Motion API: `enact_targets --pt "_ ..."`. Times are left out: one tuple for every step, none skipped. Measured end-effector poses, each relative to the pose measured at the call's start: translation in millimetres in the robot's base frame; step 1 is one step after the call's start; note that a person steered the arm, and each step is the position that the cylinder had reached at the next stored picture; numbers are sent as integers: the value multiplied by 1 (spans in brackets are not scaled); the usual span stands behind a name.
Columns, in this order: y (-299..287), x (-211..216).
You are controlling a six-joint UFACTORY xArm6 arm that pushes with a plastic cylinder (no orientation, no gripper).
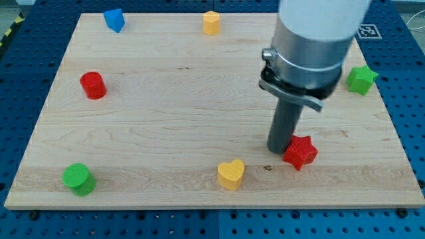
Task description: Push the yellow heart slightly left
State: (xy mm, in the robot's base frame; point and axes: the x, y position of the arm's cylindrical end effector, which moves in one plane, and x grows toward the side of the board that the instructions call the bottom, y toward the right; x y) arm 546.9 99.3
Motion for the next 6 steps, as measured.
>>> enact_targets --pt "0 26" --pt "-9 27" --pt "-31 27" --pt "-56 28" --pt "-76 29" --pt "-77 28"
